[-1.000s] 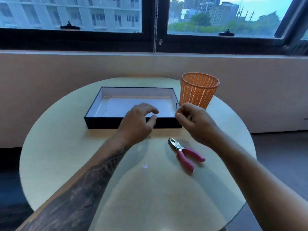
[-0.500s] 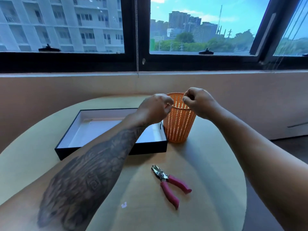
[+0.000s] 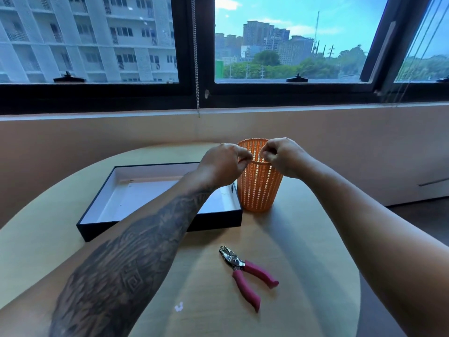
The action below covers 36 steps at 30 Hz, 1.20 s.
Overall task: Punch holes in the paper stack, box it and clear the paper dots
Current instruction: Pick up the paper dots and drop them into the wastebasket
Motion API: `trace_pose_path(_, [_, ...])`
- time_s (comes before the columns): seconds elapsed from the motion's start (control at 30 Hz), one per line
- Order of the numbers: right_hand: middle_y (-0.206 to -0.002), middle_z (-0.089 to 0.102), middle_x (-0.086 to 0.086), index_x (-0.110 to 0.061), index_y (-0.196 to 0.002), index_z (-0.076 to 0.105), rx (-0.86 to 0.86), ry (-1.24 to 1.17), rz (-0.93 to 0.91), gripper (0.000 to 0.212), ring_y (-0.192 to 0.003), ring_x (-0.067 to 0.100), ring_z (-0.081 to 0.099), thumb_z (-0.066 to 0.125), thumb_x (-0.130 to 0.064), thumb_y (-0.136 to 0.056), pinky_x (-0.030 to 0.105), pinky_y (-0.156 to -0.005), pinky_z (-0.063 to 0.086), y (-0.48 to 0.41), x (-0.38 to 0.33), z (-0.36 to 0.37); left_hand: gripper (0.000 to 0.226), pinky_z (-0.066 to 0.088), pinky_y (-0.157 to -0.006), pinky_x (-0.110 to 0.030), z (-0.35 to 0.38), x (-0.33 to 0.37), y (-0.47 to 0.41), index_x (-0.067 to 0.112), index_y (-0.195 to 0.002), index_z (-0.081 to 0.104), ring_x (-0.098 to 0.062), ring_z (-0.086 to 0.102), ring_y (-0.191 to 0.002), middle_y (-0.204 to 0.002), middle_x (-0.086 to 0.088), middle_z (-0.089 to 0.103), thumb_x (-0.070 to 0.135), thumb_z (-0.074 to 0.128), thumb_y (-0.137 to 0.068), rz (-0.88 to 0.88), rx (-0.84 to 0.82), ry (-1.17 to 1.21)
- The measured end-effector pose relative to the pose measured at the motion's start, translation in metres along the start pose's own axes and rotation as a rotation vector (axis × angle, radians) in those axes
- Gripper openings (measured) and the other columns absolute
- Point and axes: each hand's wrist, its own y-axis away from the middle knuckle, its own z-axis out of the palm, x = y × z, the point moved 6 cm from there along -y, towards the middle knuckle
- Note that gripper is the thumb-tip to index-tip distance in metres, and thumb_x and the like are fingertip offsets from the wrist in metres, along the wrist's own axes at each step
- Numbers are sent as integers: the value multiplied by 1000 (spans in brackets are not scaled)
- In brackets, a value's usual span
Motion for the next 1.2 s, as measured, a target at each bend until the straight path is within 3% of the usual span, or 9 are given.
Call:
trace_pose_path(0.4, [-90,63,-3,-19,-98,65,9,-35,-1,2,-78,9,60,64,-19,-98,17,-61,43,0,-1,-4,25,51,-82,-30,6,-3,0,31,-116,74,-13,66,-105,-118,8,73,34,57,-97,-21,11,36])
trace_pose_path(0.7, [-96,65,-3,-19,-99,70,-66,-51,38,16,-87,12,62,56,-14,-102,20,-65,47,-2,0,3,26,53,-85,-32,7,-4,3,31,-116,74,-14,66,-106,-119,9,73,36,56,-97,-35,31,37])
trace_pose_path(0.87, [-101,65,-4,-19,-106,72,-58,-86,41,18,-91,10,61,58,-9,-100,15,-65,46,-3,0,0,26,54,-84,-33,5,-2,3,31,-116,74,-14,66,-104,-117,8,74,36,56,-98,-37,27,41])
trace_pose_path(1.2, [-108,68,0,-22,-115,66,-20,-136,43,19,-100,17,66,62,-13,-99,21,-72,53,-1,3,-1,26,54,-87,-36,4,-1,5,30,-116,74,-15,65,-106,-118,8,73,35,57,-97,-50,20,54])
